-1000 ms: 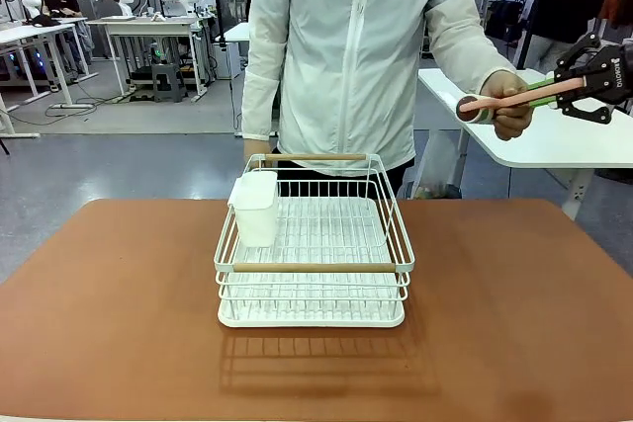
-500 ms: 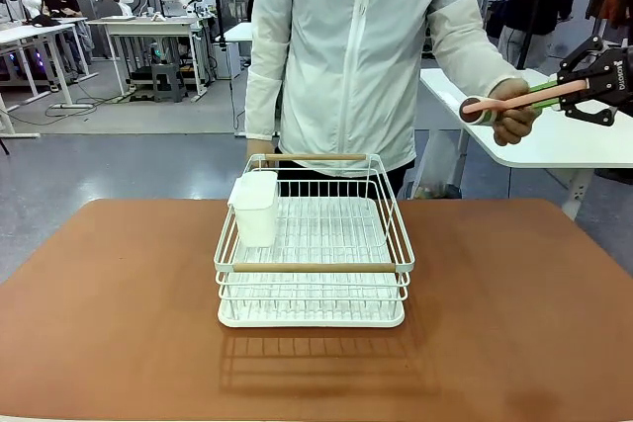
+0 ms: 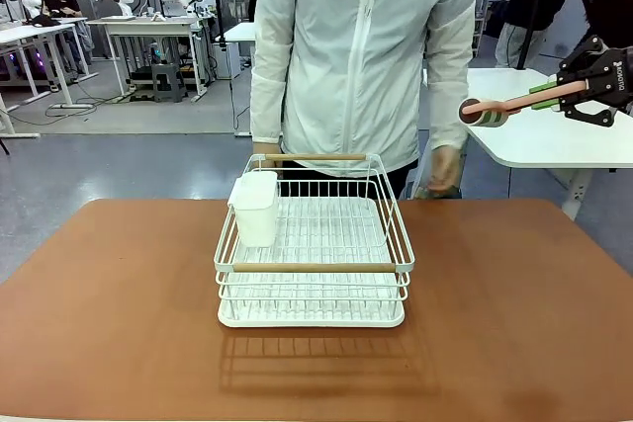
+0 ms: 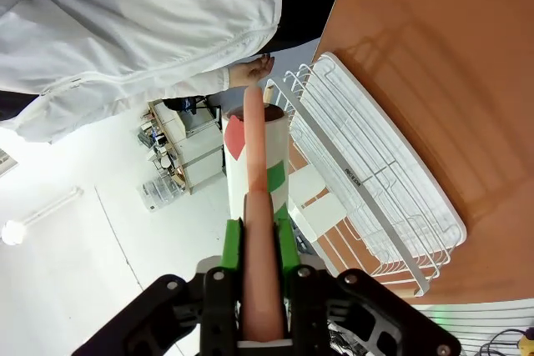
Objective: Clean the table.
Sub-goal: Pick up the Lint Roller when the human hands it over, then clean the table with the Lint Roller when the human lifts the Dish drying rack.
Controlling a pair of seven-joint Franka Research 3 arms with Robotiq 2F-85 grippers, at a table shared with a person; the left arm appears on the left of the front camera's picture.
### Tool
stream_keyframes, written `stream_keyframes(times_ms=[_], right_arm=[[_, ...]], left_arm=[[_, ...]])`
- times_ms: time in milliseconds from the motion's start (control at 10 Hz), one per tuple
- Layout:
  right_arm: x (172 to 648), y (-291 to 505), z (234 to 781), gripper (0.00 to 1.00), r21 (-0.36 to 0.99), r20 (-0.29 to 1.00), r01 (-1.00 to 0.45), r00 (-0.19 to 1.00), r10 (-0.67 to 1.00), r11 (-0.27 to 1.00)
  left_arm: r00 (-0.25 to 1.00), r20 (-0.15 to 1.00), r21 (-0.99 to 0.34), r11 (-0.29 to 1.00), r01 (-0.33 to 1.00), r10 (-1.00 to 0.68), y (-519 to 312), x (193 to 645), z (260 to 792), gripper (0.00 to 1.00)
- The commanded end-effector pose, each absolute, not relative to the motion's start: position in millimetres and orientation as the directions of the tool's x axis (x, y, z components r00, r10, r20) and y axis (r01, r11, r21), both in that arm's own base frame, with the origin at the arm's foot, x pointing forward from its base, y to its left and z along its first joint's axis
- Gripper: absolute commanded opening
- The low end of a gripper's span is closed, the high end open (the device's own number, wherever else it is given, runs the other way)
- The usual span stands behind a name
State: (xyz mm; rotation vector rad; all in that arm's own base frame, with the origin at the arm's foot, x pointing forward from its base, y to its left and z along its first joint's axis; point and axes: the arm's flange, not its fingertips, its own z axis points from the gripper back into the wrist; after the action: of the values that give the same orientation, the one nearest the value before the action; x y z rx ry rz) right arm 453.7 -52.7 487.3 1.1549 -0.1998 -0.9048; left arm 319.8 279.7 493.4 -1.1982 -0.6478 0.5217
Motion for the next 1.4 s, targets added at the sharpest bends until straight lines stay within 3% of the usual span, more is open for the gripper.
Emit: stream_keyframes(times_ms=[0,1300], right_arm=[[453.9,-50.2,488.4,0.03,0.853,-0.301,0.511,0.649,-0.699,0.107],[453.9,-50.2,488.4,0.03,0.853,-0.301,0.511,0.649,-0.699,0.107]], left_arm=[[0.708,0.184,-0.959,0.281,-0.022,0.682,282.4,319.0,496.3,1.0],[0.708,0.184,-0.959,0.281,-0.022,0.682,282.4,319.0,496.3,1.0]])
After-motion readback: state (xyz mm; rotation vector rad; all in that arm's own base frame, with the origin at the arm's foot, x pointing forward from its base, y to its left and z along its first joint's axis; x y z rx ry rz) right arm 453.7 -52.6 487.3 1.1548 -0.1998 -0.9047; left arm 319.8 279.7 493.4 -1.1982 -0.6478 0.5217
